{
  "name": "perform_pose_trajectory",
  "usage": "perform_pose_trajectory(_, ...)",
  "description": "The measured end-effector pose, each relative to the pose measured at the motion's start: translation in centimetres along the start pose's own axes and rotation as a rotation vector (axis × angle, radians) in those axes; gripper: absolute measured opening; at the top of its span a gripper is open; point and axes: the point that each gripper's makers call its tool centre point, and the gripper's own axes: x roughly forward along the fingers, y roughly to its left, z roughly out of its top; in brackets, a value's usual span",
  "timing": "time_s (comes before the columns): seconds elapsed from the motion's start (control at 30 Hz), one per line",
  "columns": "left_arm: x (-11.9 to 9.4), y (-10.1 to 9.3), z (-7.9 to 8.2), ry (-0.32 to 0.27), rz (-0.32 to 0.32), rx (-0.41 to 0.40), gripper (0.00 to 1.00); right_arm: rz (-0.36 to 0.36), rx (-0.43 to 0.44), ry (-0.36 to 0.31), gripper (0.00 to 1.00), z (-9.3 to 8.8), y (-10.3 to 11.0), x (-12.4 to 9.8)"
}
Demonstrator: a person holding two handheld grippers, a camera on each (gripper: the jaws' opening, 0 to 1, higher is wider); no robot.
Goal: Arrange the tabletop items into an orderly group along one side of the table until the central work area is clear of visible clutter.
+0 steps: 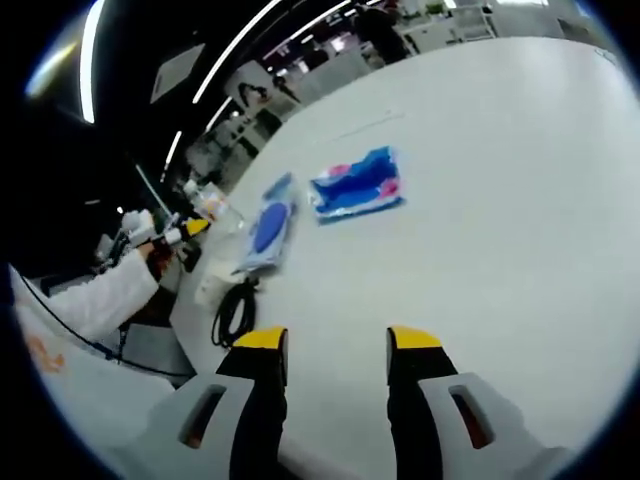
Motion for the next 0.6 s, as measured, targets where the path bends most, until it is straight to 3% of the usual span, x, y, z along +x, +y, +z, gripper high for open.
perform_pose_trajectory(0.6,-5.7,-0.2,-2.6,-0.011,0.041,-0.034,0.72,0.022,0.035,-0.044,0.38,0.6,-0.3,-0.2)
